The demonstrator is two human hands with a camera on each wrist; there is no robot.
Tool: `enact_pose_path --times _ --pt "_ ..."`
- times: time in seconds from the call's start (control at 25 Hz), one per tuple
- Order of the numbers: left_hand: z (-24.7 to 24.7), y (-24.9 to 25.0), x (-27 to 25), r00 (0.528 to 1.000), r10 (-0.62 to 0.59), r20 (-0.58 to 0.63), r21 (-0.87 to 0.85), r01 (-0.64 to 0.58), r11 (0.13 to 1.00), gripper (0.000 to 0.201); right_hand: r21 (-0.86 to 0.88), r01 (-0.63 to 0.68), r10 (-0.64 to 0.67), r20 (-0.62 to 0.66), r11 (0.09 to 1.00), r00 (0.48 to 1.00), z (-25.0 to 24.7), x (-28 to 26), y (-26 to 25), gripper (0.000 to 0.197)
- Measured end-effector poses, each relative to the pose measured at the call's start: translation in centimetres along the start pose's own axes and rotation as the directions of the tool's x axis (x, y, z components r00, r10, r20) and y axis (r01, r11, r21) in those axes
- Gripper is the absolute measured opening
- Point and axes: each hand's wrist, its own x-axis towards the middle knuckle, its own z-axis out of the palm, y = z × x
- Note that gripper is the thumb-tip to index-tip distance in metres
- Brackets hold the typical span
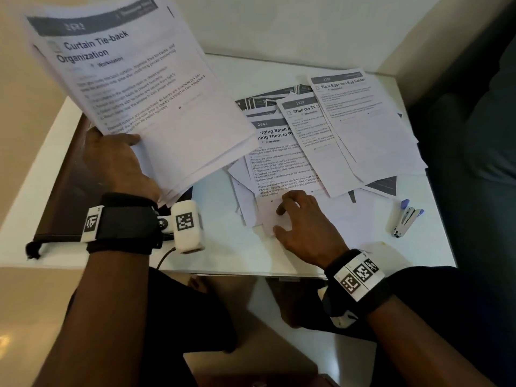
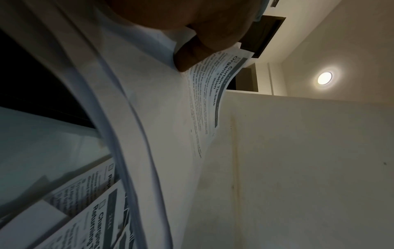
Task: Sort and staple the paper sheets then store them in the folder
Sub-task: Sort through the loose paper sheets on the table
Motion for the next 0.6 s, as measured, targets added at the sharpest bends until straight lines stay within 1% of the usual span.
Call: enact_pose_path --times 0.04,0.08,0.16,0.2,0.24,0.32,0.4,0.48,0.52,0.6 --pt "0.0 0.0 0.1 1.0 -0.01 -0.018 0.029 0.011 1.0 0.049 -0.008 0.021 -0.021 -0.013 1.0 1.0 0.0 -0.1 0.0 0.041" --pt "0.0 0.3 -0.2 0.999 0.013 -0.033 0.062 -0.011 0.998 0.05 -0.05 0.049 -0.05 -0.003 0.998 0.999 0.0 -0.2 -0.1 0.041" --pt "-0.3 0.5 -0.1 0.998 0.04 -0.039 0.108 -0.036 0.993 0.049 -0.178 0.102 -0.096 0.041 0.979 0.994 0.2 -0.5 -0.6 0.042" --pt "-0.3 0.3 0.0 0.999 0.033 -0.033 0.116 -0.029 0.993 0.048 -0.218 0.113 -0.104 0.052 0.969 0.993 0.4 -0.6 -0.8 0.039" --pt "-0.3 0.3 0.1 0.998 0.052 -0.034 0.126 -0.048 0.991 0.046 -0.229 0.117 -0.107 0.054 0.966 0.993 0.6 -0.6 -1.0 0.035" --pt "-0.3 0.1 0.5 1.0 0.024 -0.007 0.116 -0.023 0.993 0.039 -0.217 0.134 -0.126 0.048 0.967 0.991 1.1 -0.6 -1.2 0.028" --pt "-0.1 0.1 0.5 1.0 -0.007 0.029 0.031 0.006 1.0 0.044 -0.219 0.154 -0.151 0.03 0.964 0.988 1.6 -0.6 -1.3 0.024" --pt "0.0 0.1 0.4 0.995 -0.065 0.07 -0.061 0.07 0.996 0.047 -0.213 0.146 -0.15 -0.004 0.966 0.989 2.0 -0.2 -1.5 0.023" --pt "0.1 0.3 0.3 0.994 -0.093 0.063 -0.086 0.098 0.991 0.047 -0.208 0.137 -0.145 -0.023 0.969 0.989 2.1 -0.1 -1.6 0.022" --pt "0.2 0.1 0.2 0.996 -0.058 0.071 -0.074 0.064 0.995 0.048 -0.188 0.123 -0.137 -0.06 0.974 0.989 2.3 0.1 -1.5 0.02"
